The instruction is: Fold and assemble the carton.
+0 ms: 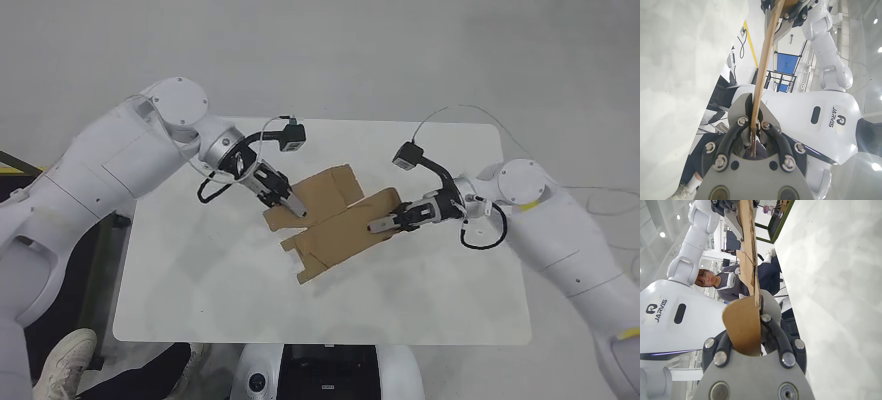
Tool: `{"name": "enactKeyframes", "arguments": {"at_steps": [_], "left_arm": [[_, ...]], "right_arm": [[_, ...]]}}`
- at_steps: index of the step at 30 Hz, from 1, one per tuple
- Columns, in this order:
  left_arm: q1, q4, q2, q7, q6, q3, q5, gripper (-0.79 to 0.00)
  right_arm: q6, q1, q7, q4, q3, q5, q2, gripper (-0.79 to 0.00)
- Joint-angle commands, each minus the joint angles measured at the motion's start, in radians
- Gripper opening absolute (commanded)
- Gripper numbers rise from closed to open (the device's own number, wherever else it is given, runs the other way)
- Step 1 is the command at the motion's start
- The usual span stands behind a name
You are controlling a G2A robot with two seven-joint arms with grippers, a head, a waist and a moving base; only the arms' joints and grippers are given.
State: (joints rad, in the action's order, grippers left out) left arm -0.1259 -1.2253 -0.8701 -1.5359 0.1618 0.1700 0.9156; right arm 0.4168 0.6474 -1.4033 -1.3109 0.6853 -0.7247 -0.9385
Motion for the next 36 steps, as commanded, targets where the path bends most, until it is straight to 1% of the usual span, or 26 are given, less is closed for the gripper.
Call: {"name": "enactKeyframes", "arguments": {"at_steps": [1,7,10,14,18,24,29,36], "left_arm": [[0.005,0.015,0.001,0.000,0.011,0.000,0.026,0.000],[0.016,0.078,0.010,0.000,0.047,0.000,0.150,0.000],[0.018,0.111,0.012,0.000,0.059,0.000,0.210,0.000],[0.016,0.147,0.010,0.000,0.052,0.000,0.263,0.000],[0.008,0.162,-0.004,0.000,0.022,0.000,0.277,0.000],[0.003,0.192,-0.034,0.000,-0.003,0.000,0.286,0.000],[0.001,0.217,-0.054,0.000,-0.017,0.001,0.292,0.000],[0.001,0.240,-0.068,0.000,-0.034,0.016,0.320,0.000]], "right_arm": [[-0.007,0.005,-0.007,0.013,0.008,-0.025,-0.001,-0.785],[-0.041,0.030,-0.028,0.069,0.035,-0.098,-0.005,-0.785],[-0.083,0.053,-0.004,0.074,0.051,-0.121,-0.004,-0.785],[-0.118,0.102,0.047,0.032,0.088,-0.123,0.007,-0.785],[-0.163,0.161,0.124,-0.043,0.135,-0.069,0.027,-0.785],[-0.257,0.249,0.246,-0.180,0.211,0.042,0.058,-0.785],[-0.296,0.312,0.293,-0.260,0.267,0.073,0.075,-0.785],[-0.342,0.354,0.338,-0.308,0.306,0.119,0.082,-0.785]]}}
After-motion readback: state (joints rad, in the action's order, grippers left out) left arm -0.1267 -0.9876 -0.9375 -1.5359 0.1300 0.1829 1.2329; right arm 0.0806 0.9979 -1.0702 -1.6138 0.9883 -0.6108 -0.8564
